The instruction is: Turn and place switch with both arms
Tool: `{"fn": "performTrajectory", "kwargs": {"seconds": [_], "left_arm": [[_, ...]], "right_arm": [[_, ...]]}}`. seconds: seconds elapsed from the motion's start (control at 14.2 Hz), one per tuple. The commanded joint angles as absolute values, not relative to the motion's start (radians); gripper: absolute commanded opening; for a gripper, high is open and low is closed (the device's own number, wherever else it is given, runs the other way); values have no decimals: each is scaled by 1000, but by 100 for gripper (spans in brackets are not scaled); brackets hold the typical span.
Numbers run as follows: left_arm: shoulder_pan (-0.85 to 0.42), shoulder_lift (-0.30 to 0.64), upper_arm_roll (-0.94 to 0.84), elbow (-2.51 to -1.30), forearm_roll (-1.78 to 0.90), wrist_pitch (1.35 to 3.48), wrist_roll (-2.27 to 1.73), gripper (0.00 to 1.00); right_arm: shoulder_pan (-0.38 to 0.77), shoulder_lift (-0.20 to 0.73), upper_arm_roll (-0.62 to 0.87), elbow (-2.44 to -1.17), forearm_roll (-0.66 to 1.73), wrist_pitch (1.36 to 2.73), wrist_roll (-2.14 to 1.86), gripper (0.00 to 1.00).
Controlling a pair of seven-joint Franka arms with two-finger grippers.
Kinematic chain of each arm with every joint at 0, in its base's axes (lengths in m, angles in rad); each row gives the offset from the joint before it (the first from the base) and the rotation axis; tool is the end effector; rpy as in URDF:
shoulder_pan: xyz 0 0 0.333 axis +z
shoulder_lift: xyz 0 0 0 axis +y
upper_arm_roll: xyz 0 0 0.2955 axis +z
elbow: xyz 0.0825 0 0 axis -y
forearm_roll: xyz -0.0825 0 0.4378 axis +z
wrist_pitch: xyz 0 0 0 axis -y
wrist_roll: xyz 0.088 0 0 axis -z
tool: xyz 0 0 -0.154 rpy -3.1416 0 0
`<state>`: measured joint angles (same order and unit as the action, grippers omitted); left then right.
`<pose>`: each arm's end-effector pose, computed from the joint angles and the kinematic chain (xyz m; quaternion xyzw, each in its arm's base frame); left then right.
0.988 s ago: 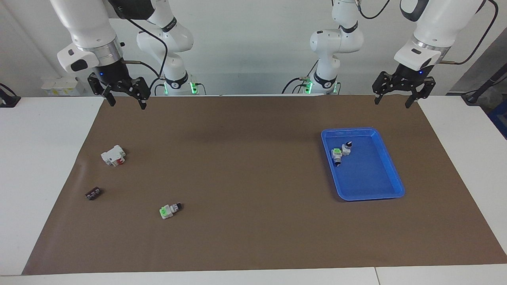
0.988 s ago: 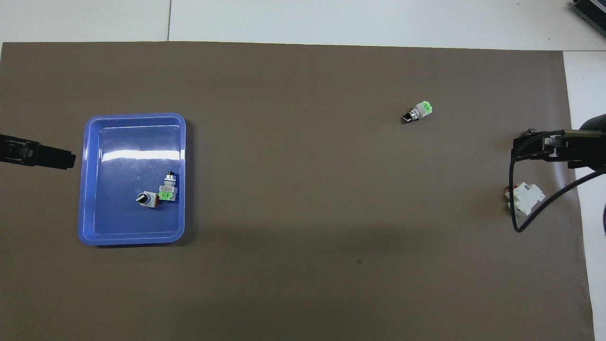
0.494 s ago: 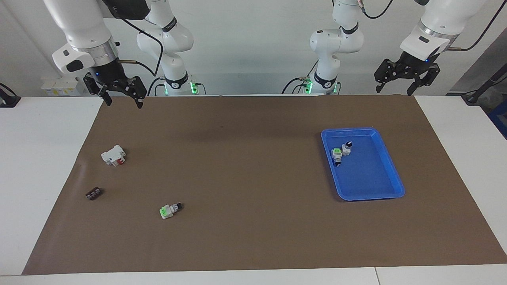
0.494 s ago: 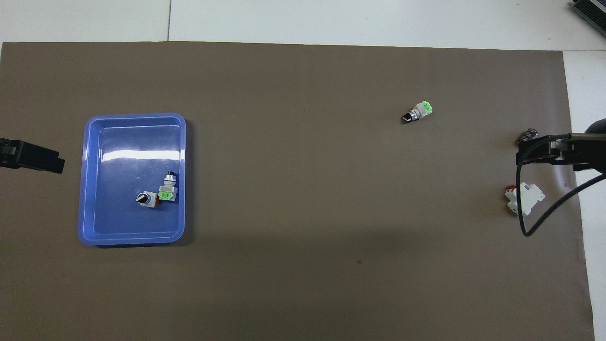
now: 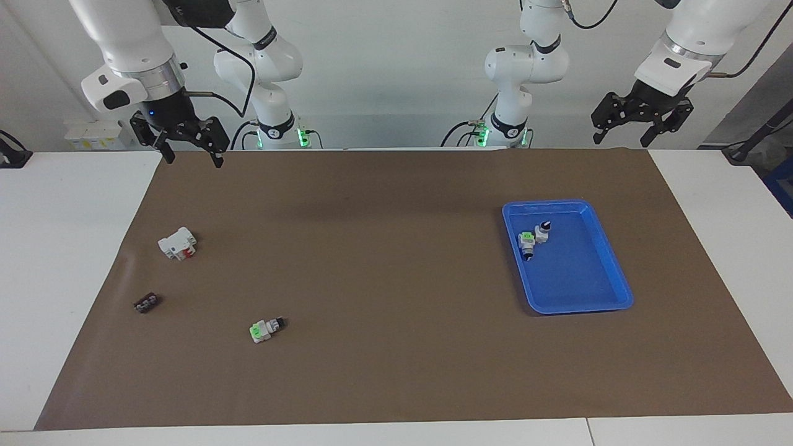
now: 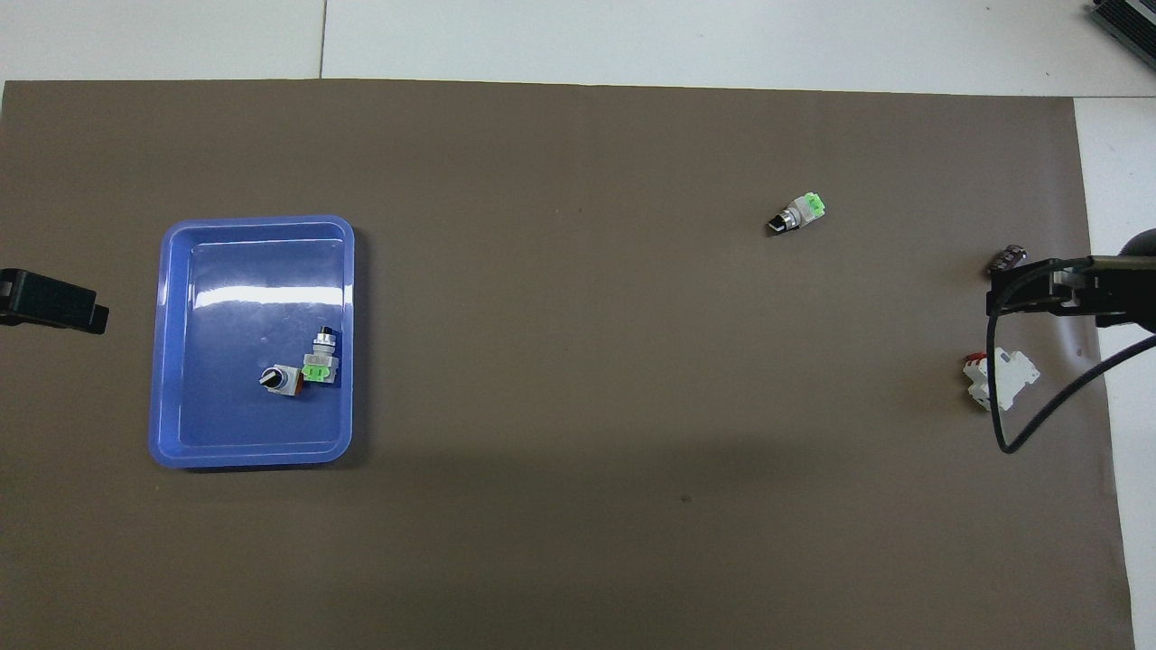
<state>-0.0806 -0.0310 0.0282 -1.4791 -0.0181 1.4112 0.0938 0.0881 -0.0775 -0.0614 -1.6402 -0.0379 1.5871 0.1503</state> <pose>0.5790 -0.0331 0.6093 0.9970 -0.0743 -0.0183 0.0098 0.5882 0.0089 0.5682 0.9979 -0.0616 0.0135 0.0154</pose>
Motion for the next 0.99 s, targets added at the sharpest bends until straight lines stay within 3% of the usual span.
{"fn": "performTrajectory", "kwargs": {"seconds": [0.0, 0.92], "left_arm": [[-71, -52, 17, -1494, -26, 1397, 80, 100], [-71, -81, 21, -1540, -17, 1361, 31, 100]], "right_arm": [[87, -101, -63, -1658, -18, 1578, 123, 100], [80, -113, -37, -1657, -15, 1565, 126, 100]]}}
